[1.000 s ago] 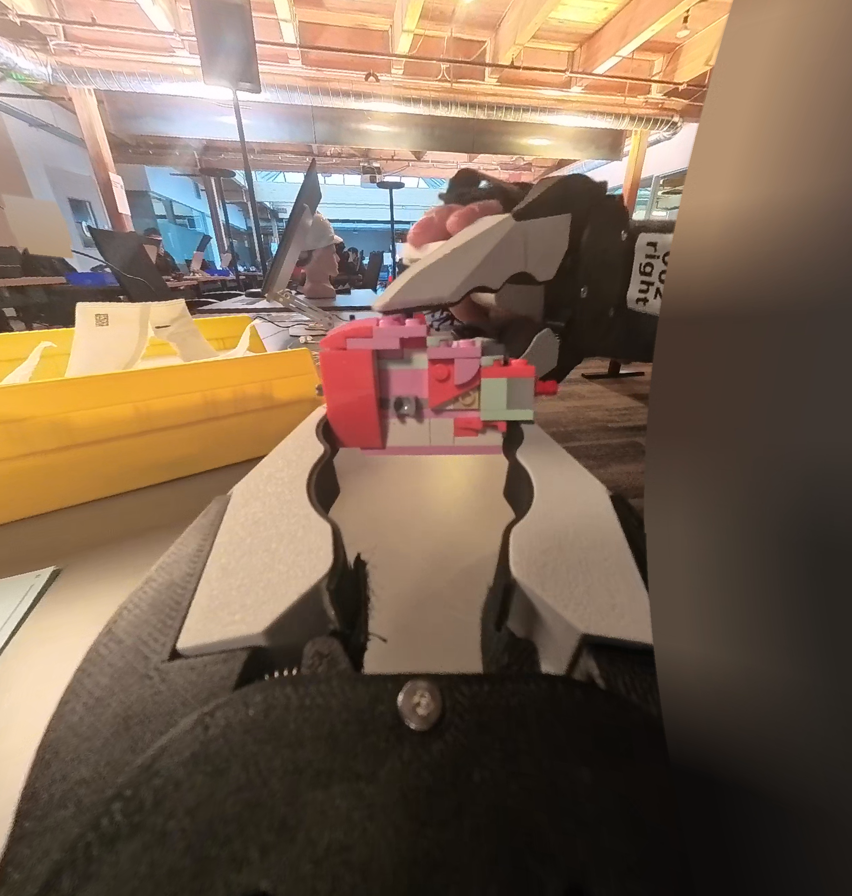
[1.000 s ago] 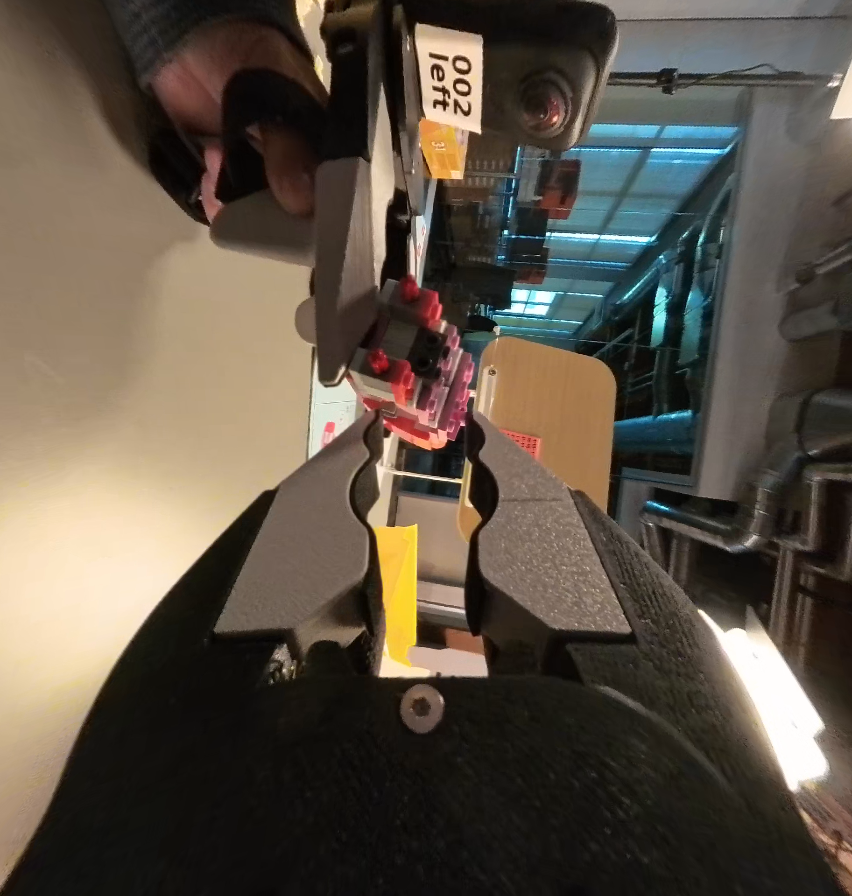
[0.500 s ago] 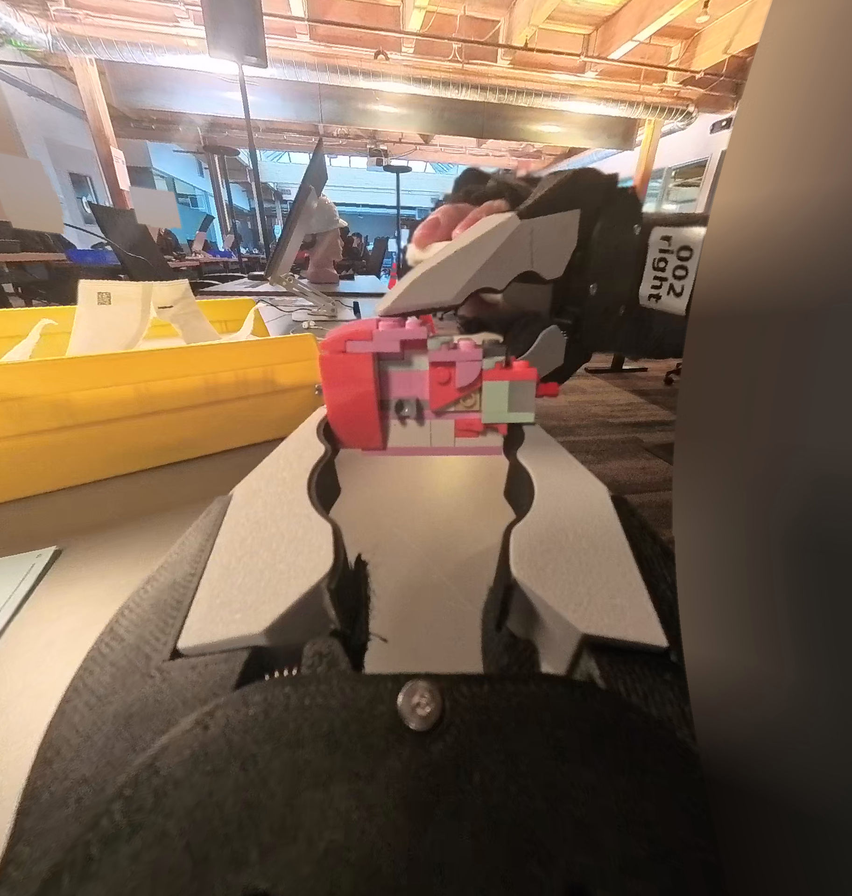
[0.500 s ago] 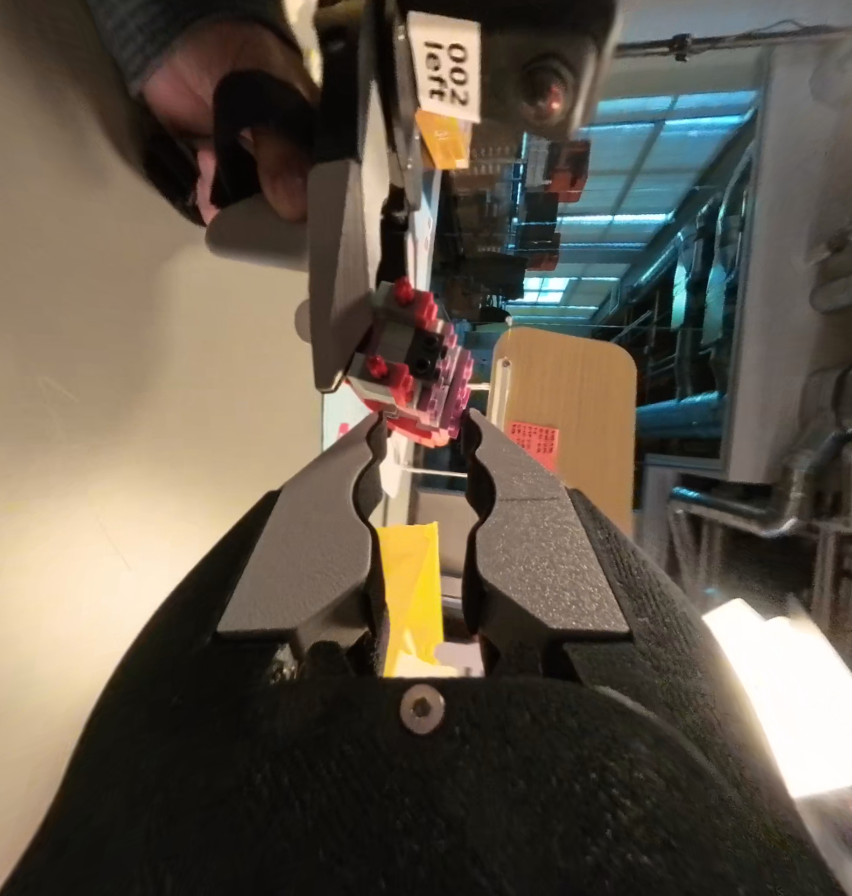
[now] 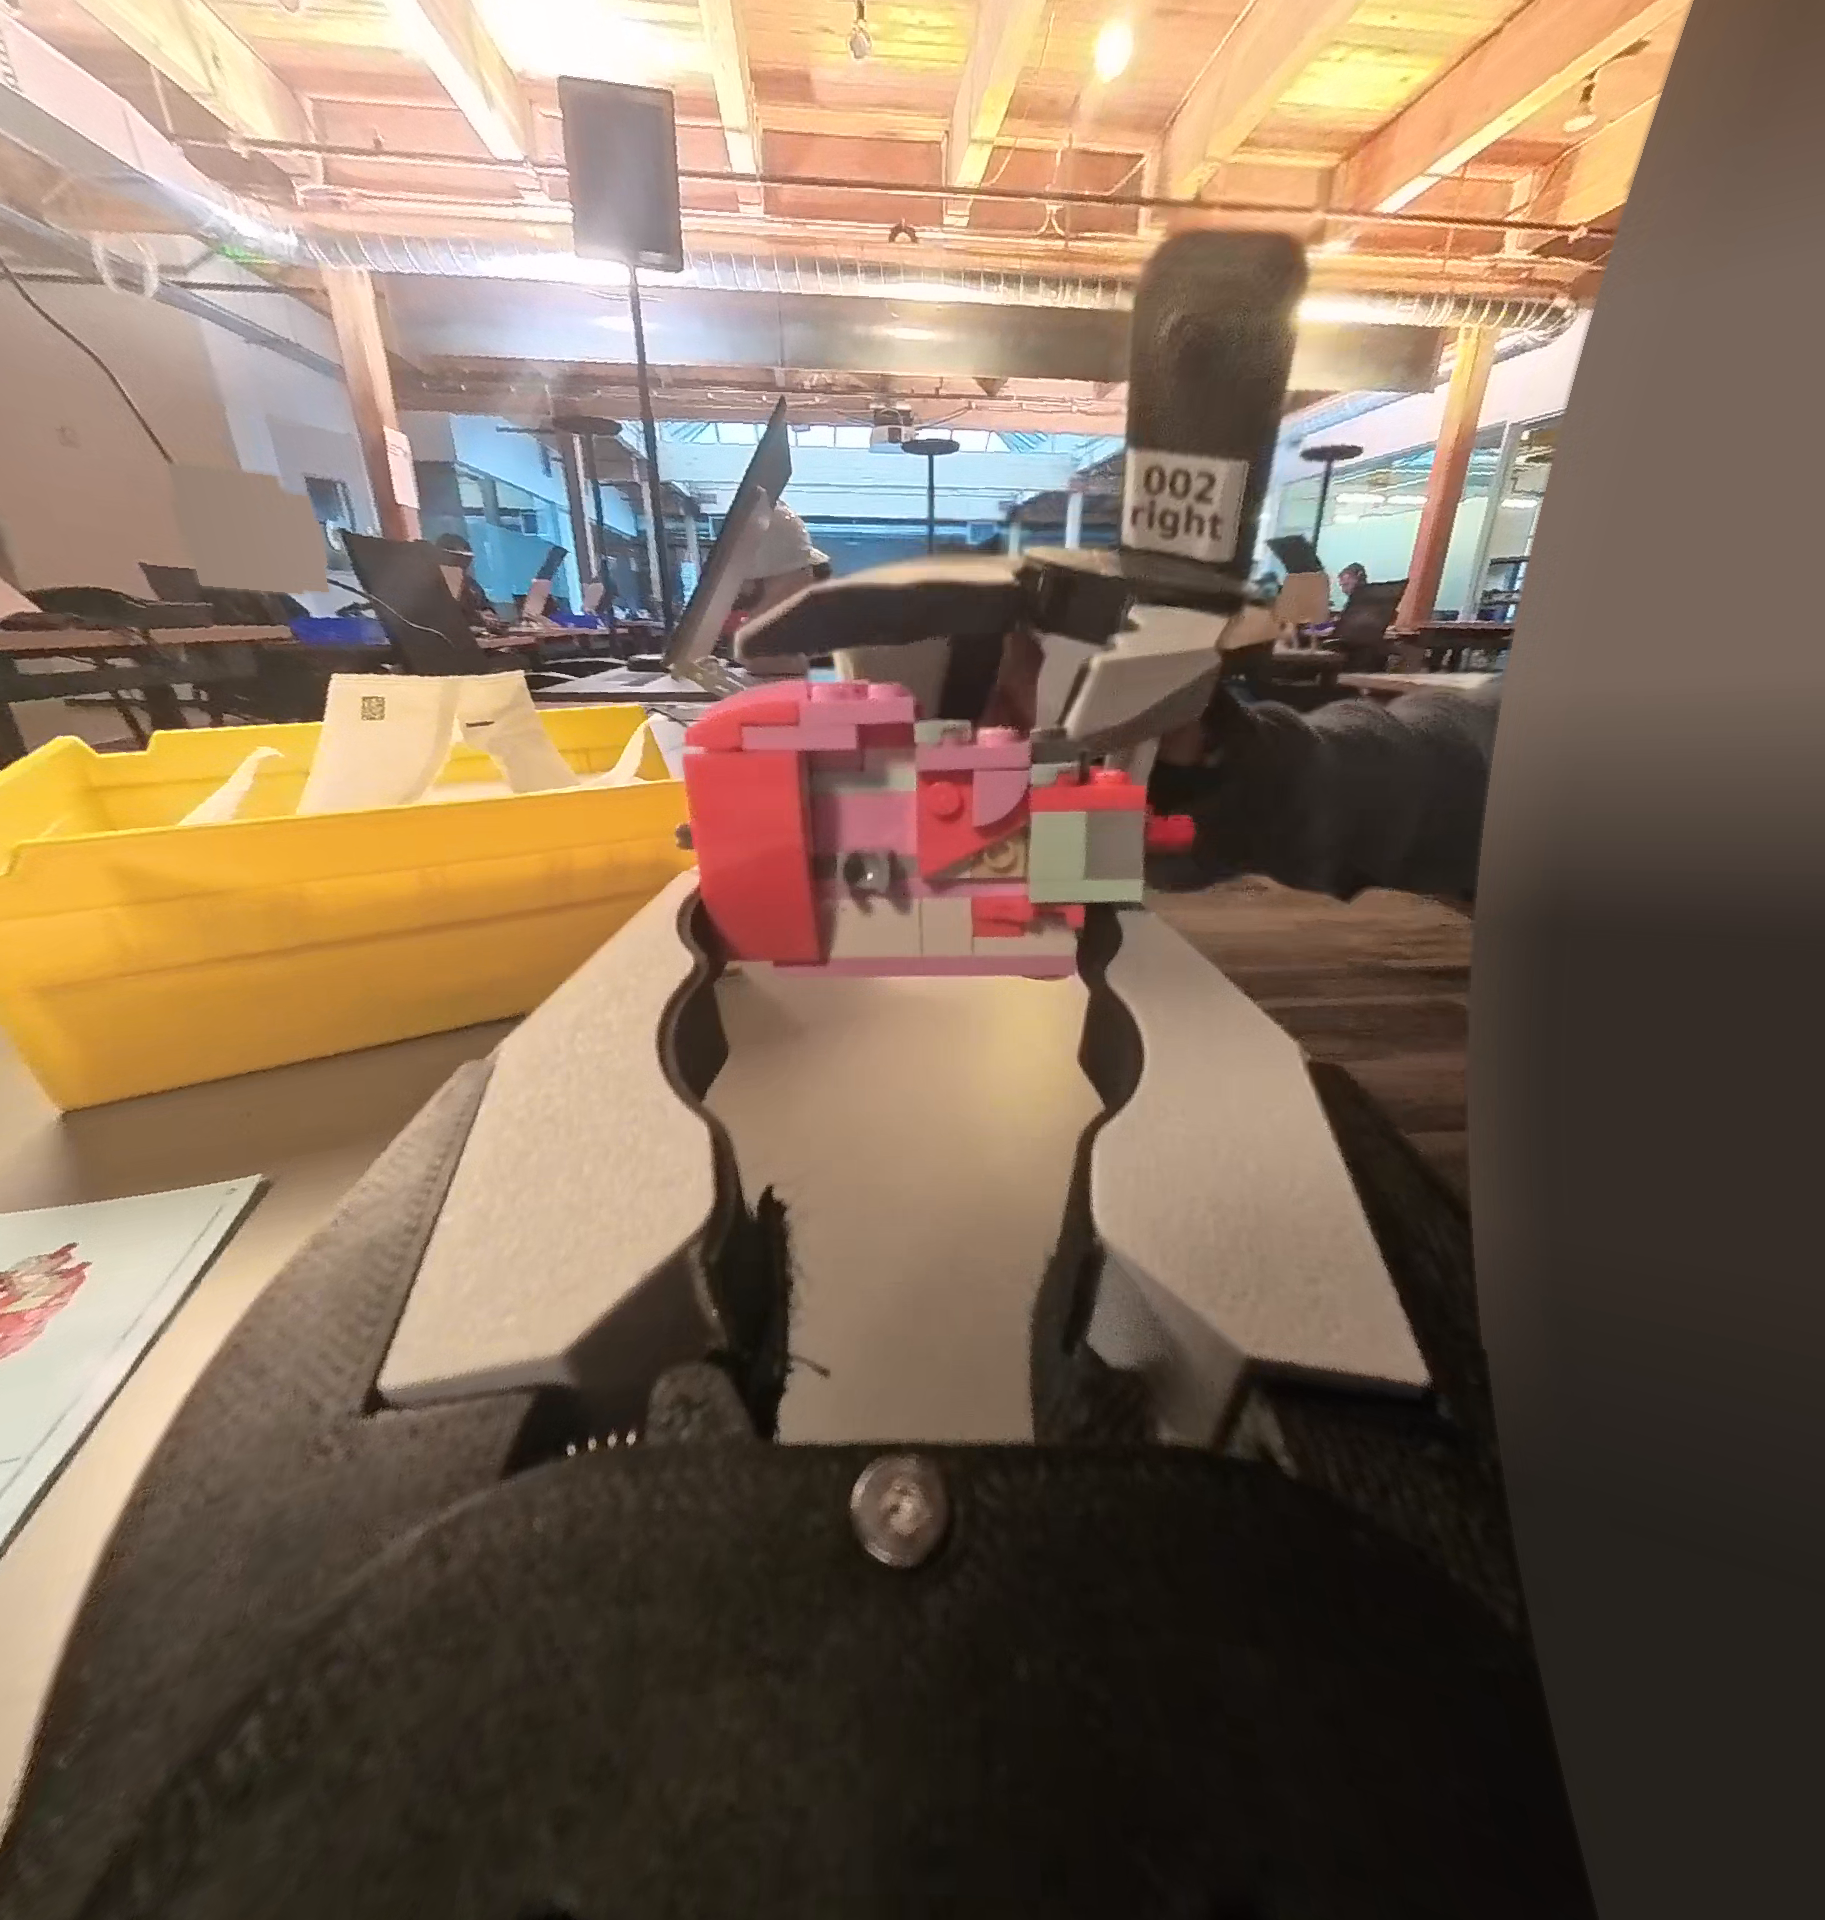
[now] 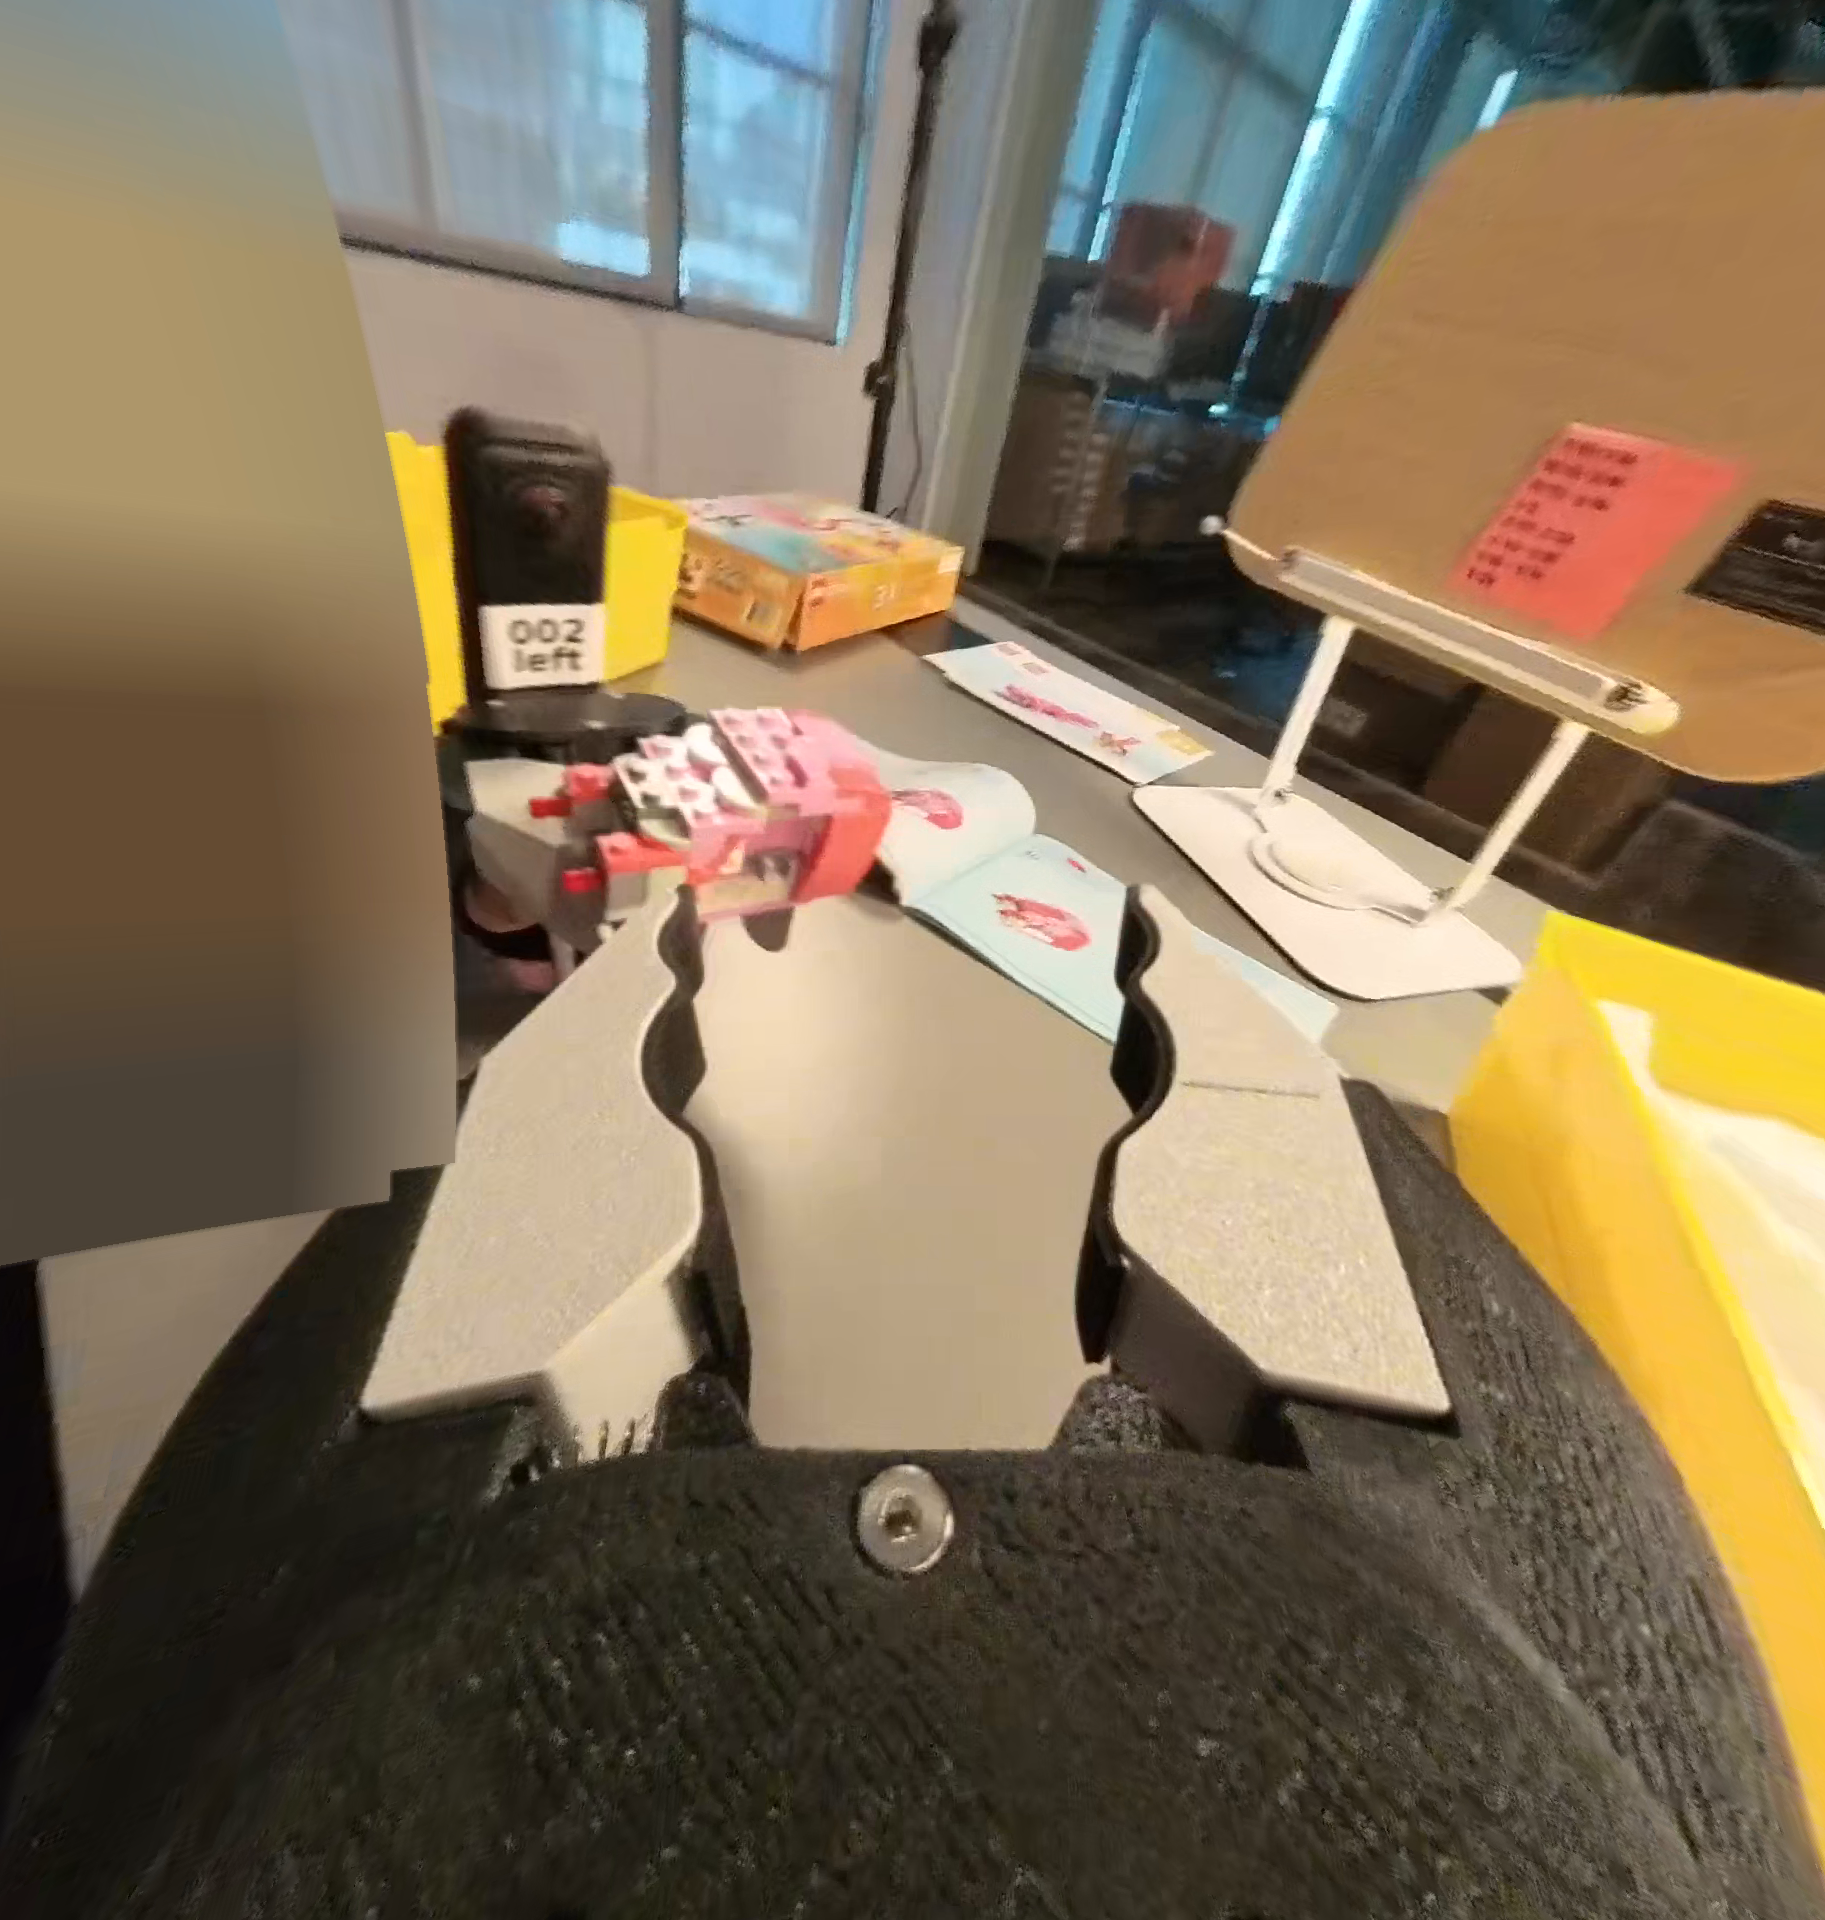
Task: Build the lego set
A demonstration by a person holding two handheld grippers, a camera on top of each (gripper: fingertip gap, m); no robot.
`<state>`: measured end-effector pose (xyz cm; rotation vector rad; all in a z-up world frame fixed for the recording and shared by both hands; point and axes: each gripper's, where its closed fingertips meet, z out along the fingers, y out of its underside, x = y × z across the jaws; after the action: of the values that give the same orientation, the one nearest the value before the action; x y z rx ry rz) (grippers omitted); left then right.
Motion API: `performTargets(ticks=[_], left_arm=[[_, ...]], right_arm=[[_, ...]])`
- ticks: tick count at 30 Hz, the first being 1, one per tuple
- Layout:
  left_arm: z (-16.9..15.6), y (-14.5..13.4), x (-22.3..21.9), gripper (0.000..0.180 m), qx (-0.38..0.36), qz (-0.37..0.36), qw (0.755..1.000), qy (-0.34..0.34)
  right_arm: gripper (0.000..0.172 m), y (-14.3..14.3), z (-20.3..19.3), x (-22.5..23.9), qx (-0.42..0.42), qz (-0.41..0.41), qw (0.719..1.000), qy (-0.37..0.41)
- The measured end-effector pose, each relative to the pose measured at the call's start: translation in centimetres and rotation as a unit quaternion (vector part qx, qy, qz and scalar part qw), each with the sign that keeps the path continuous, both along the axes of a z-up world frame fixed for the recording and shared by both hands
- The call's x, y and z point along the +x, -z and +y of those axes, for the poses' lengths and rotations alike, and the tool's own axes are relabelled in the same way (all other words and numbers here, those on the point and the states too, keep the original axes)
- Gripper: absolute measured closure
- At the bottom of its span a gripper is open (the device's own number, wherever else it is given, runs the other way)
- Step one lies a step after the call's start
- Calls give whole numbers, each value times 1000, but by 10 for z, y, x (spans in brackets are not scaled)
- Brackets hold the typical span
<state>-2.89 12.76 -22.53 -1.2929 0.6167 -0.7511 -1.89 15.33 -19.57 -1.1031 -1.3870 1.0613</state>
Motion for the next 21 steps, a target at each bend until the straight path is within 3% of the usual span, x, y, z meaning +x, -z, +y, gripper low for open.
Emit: performTargets(ticks=[4,9,15,21], left_arm=[[6,-2,-10,112,15,10,999,-49],[16,-2,-27,112,45,57,987,-146],[15,-9,-31,112,104,113,964,-215],[9,-16,-31,112,147,139,948,-246]], right_arm=[[94,3,9,-4,-106,44,993,32],[95,-2,-4,-20,-260,63,963,31],[104,6,-30,-43,-174,-21,982,73],[122,2,-36,-54,-130,-37,986,100]])
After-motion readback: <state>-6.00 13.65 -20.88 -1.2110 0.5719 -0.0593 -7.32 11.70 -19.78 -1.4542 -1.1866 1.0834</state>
